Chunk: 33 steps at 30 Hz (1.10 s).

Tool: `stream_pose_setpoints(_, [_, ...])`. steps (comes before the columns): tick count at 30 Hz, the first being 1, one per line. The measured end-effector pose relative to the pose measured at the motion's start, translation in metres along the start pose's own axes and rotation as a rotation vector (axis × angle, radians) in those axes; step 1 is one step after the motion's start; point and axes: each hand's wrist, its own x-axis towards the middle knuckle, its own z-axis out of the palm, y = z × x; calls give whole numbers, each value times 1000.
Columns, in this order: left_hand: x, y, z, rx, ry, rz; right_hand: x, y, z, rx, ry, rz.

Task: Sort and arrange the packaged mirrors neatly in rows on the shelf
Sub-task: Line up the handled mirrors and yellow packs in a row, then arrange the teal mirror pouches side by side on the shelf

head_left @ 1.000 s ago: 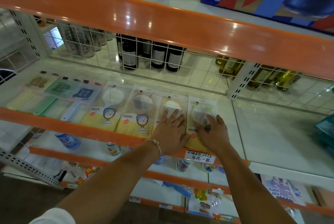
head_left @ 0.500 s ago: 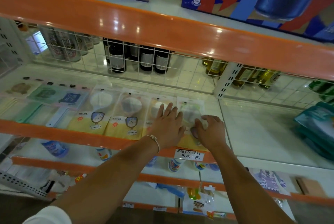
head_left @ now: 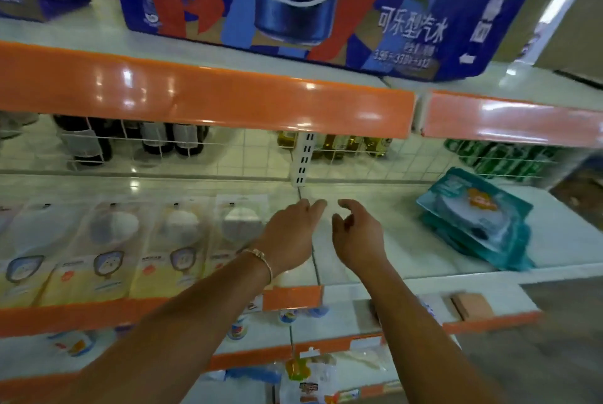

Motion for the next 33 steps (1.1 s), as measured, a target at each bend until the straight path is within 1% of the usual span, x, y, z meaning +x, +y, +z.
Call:
stream_pose_setpoints(5, [53,61,46,10,-41,3,23,76,-53,-74,7,16])
stream_pose_setpoints(9, [97,115,84,-24,-24,-26,43,144,-107,-212,130,22])
stream_pose_setpoints(11, [120,143,100,-77,3,-93,50,177,-138,-327,156,6])
stream_pose_setpoints(14, [149,177,116,-179,63,-213,56,219,-171,-507,46,17])
stream_pose_setpoints(16, [163,192,120,-200,70,-302,58,241,-181,-559,22,4])
stream_pose_setpoints(17, [169,197,121,-209,50,-353,60,251,-184,-546,39,-11])
stream_pose_setpoints(19, [179,205,118,-290,-48,-457,63,264,-186,-482,96,-51])
stream_pose_setpoints(20, [183,210,118,-382,-112,-516,64,268,-186,-441,130,-78])
stream_pose_setpoints(23, [188,224,117,-756,-299,-754,67,271,-183,-266,261,-178])
stream_pose_setpoints(25, [193,228,117,-976,-375,-862,69,268,-179,-186,291,-257])
stream_pose_setpoints(26, [196,229,116,-1070,-380,-897,71,266,-177,-154,284,-284])
stream_pose_setpoints(28, [204,232,108,-1201,-339,-949,74,261,-173,-92,261,-321])
stream_pose_setpoints(30, [209,233,102,-1200,-284,-982,75,254,-169,-33,244,-386])
stream_pose_setpoints(33, [209,229,101,-1237,-146,-1051,72,241,-158,1,185,-472])
